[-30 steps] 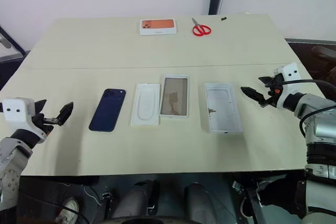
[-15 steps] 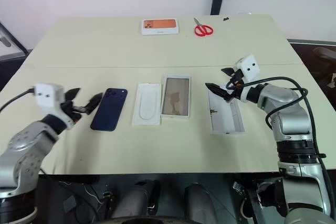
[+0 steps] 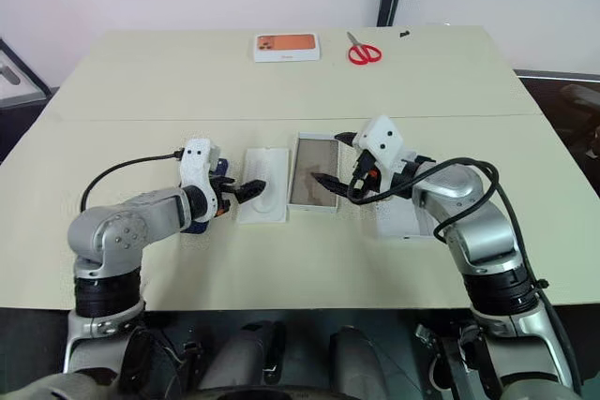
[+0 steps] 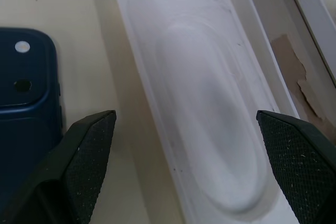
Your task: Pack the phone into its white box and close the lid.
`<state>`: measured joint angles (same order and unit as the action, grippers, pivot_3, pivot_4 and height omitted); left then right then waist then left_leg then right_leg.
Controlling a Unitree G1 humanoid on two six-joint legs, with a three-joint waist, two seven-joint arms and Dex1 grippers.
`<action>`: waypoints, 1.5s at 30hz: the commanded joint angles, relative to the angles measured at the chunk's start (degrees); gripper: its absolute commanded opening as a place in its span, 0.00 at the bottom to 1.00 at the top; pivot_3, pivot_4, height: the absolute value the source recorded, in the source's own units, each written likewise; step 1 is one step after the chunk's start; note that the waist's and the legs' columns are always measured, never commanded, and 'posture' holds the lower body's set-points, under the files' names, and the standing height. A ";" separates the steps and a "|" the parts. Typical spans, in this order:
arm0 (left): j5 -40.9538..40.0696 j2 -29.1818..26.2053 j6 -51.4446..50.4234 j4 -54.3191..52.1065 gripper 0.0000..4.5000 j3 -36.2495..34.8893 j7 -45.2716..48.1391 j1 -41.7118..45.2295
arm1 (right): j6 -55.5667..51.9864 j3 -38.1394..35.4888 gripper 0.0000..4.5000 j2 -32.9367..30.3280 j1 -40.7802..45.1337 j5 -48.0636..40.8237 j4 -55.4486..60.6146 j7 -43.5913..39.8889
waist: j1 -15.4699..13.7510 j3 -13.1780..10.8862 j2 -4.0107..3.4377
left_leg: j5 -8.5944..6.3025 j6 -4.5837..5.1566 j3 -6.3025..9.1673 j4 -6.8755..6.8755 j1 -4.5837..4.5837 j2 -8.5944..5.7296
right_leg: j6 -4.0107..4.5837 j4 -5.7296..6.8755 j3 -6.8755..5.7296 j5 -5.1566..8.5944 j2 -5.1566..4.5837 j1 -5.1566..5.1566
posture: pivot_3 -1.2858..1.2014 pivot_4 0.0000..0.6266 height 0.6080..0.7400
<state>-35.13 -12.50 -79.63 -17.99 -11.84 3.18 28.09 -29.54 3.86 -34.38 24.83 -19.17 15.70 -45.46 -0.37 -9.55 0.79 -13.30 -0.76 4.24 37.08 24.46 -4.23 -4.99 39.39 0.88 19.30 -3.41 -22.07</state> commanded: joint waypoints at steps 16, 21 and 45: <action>3.97 4.40 -5.54 3.83 0.04 -5.64 -1.20 3.88 | 2.10 1.49 1.00 -0.43 -2.22 1.55 4.03 -0.67 | -0.25 0.01 0.01 | 0.01 -0.02 0.00 0.01 -0.01 -0.02 | 0.00 -0.02 0.01 0.00 -0.01 0.02 | 0.52 0.24 1.00; 5.24 5.04 -4.89 4.35 0.01 -7.43 -1.79 4.37 | 1.51 1.48 1.00 -0.40 -2.20 1.29 4.70 -0.65 | -0.23 0.01 0.01 | 0.01 -0.02 0.00 0.00 -0.02 -0.02 | 0.00 -0.02 0.01 0.00 -0.01 0.02 | 0.52 0.24 1.00; -1.44 5.38 -7.54 -0.51 0.00 -23.39 2.06 7.02 | 7.02 18.18 0.23 -1.78 1.97 14.83 -6.32 -10.10 | -0.17 -0.02 0.08 | 0.02 -0.05 0.01 0.00 0.00 -0.02 | -0.01 -0.02 0.00 0.00 -0.01 -0.02 | 0.52 0.24 1.00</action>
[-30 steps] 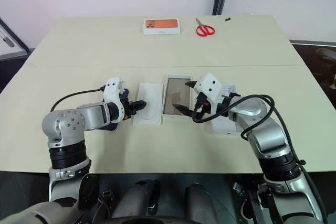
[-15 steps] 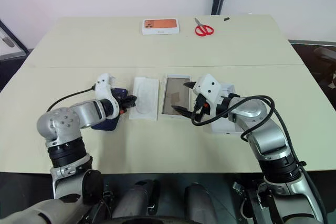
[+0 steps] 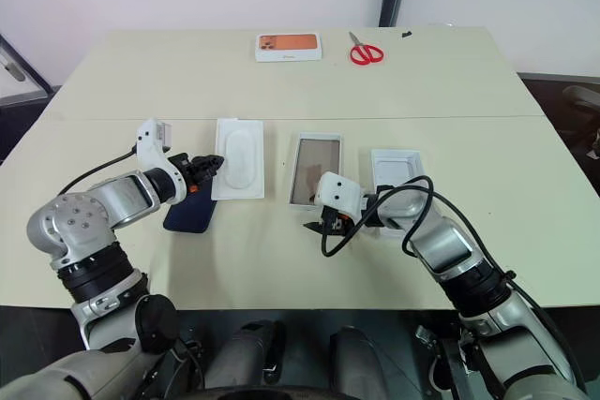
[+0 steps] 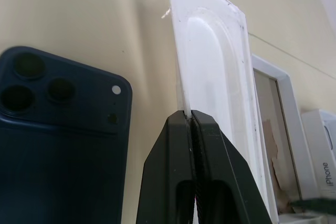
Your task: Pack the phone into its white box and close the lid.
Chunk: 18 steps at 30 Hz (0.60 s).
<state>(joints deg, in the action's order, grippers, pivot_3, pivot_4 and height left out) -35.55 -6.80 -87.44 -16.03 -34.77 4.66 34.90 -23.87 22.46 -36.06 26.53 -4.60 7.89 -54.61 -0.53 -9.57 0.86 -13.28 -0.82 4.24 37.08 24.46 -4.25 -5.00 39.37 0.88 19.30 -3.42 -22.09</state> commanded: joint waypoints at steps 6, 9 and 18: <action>-1.88 -0.95 -0.49 -3.34 0.00 -3.04 0.94 1.14 | -1.60 -0.29 0.01 0.08 -2.07 -1.00 8.48 -1.86 | -0.01 0.00 0.01 | 0.00 -0.01 0.01 -0.01 0.00 0.00 | 0.00 0.00 0.00 0.00 0.00 -0.01 | 0.52 0.24 1.00; -2.70 -0.57 -2.39 -3.99 0.00 -4.42 1.39 2.12 | -3.83 0.51 0.01 0.70 -3.49 -1.64 12.82 -1.77 | -0.02 -0.01 0.01 | 0.00 -0.01 0.03 -0.02 0.00 0.00 | 0.00 0.00 0.00 0.00 0.00 -0.01 | 0.52 0.24 1.00; -4.72 0.21 -5.06 -4.19 0.00 -2.62 1.50 2.01 | -1.32 6.10 0.01 5.39 -2.06 4.36 8.56 1.83 | 0.02 0.01 0.05 | 0.01 -0.03 0.04 0.00 0.00 0.00 | 0.00 0.00 -0.01 0.00 0.00 0.00 | 0.52 0.24 1.00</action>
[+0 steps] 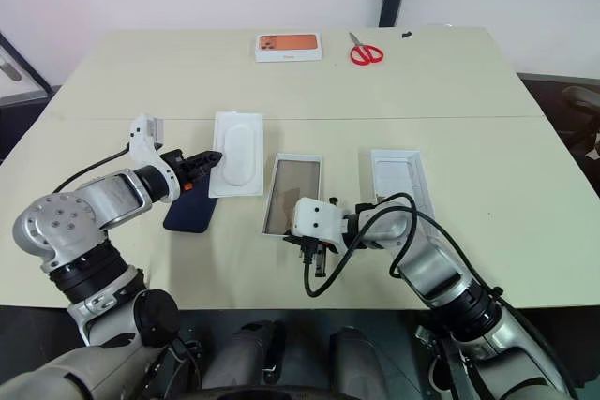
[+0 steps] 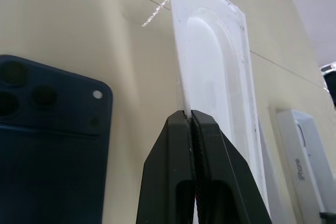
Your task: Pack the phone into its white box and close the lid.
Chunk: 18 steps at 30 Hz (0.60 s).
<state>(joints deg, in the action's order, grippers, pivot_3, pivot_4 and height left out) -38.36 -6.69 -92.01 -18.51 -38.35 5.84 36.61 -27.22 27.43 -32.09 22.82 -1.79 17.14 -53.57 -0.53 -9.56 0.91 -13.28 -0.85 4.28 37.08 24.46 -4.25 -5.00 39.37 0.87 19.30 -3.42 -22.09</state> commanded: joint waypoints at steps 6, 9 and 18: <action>-2.88 0.52 -0.49 -1.57 0.00 2.25 -0.43 -0.77 | 2.89 1.39 0.22 4.55 4.57 2.83 -4.07 1.14 | 0.27 0.02 0.02 | 0.01 -0.02 0.01 -0.02 -0.01 0.00 | 0.00 0.01 0.00 0.00 0.01 -0.02 | 0.52 0.24 1.00; -3.00 1.09 -0.49 -1.59 0.00 2.59 -0.82 -0.78 | 3.19 0.50 0.54 4.58 4.85 2.58 -3.62 0.87 | 0.19 0.01 0.02 | 0.01 -0.02 0.01 -0.02 -0.01 0.00 | 0.00 0.01 0.00 0.00 0.01 -0.01 | 0.52 0.24 1.00; -4.99 5.04 -0.49 -2.99 0.00 7.47 -4.70 -2.58 | 0.06 -10.02 0.88 -4.00 0.36 -6.14 4.93 -4.75 | -0.07 -0.01 0.07 | 0.01 -0.02 0.03 -0.01 0.00 -0.02 | -0.01 -0.02 -0.01 0.00 0.00 0.03 | 0.52 0.24 1.00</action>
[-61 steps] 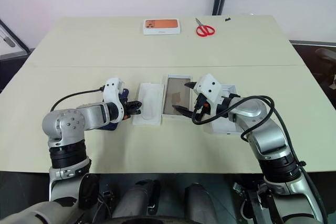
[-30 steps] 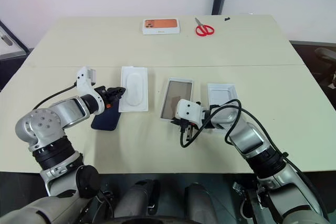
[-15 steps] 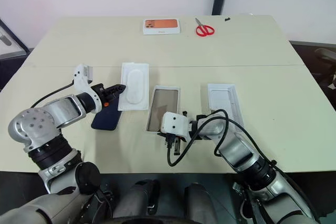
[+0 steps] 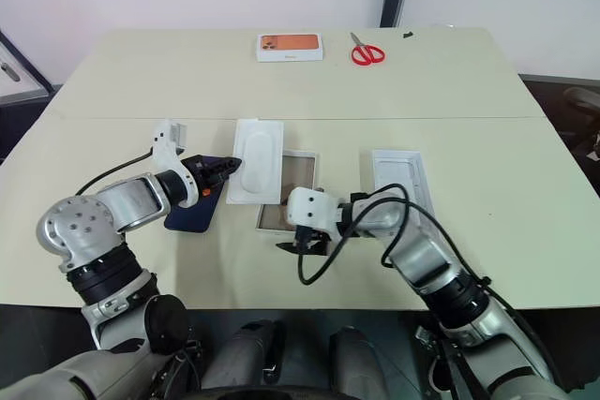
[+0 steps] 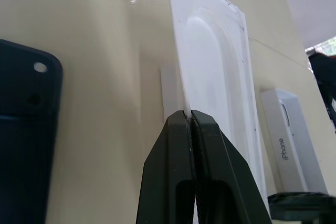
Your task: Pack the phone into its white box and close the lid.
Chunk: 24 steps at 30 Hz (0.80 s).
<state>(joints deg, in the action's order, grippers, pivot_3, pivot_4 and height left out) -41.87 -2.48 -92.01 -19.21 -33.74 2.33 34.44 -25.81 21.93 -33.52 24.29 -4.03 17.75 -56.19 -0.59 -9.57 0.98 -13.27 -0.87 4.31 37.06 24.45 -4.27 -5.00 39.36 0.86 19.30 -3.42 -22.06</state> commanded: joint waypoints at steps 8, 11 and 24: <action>-0.32 2.24 -0.49 -1.10 0.00 7.94 -3.70 -1.06 | -1.41 -8.52 0.88 -7.31 -2.55 -5.60 4.12 -2.51 | 0.25 -0.02 0.04 | 0.00 0.01 0.00 -0.05 -0.02 0.02 | 0.00 0.00 0.01 0.00 0.03 0.00 | 0.52 0.24 1.00; -0.64 2.29 -0.49 -0.68 0.07 9.02 -3.92 -1.14 | -1.17 -8.41 0.89 -6.85 -1.84 -5.20 3.32 -1.58 | 0.05 -0.03 0.05 | 0.00 0.01 0.00 -0.03 -0.01 0.02 | 0.00 -0.01 0.01 0.00 0.03 0.01 | 0.52 0.24 1.00; -5.15 -3.12 -0.33 -3.91 0.63 3.08 0.22 -0.52 | -8.30 -8.64 0.71 2.99 6.57 -6.49 -3.24 7.15 | 0.20 -0.03 0.05 | 0.00 0.00 0.00 -0.01 0.00 0.02 | 0.00 0.00 0.01 0.00 0.03 -0.02 | 0.52 0.24 1.00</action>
<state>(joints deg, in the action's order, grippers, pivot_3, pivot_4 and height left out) -45.58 -4.12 -92.00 -20.15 -29.67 0.86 33.36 -32.84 13.88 -31.49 29.10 -10.28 14.34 -50.63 -0.39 -9.59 1.03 -13.26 -0.88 4.32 37.03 24.46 -4.25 -5.00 39.37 0.87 19.30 -3.39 -22.11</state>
